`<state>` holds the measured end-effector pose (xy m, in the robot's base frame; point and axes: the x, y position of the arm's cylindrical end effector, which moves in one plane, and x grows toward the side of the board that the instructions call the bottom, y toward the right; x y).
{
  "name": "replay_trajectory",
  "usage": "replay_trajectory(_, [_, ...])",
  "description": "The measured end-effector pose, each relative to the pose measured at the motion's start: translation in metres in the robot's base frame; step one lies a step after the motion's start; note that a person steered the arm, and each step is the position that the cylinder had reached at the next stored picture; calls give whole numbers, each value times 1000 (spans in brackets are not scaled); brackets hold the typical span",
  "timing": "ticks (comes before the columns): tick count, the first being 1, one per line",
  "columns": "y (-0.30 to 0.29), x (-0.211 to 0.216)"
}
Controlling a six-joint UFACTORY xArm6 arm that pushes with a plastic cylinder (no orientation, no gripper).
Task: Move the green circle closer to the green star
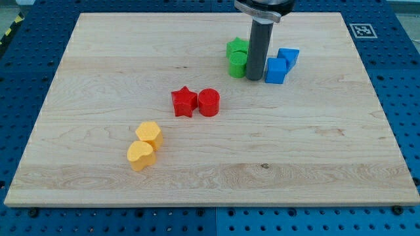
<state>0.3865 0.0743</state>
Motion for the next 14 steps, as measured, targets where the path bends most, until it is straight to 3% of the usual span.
replay_trajectory(6, [-86,8])
replay_trajectory(14, [-43,-20])
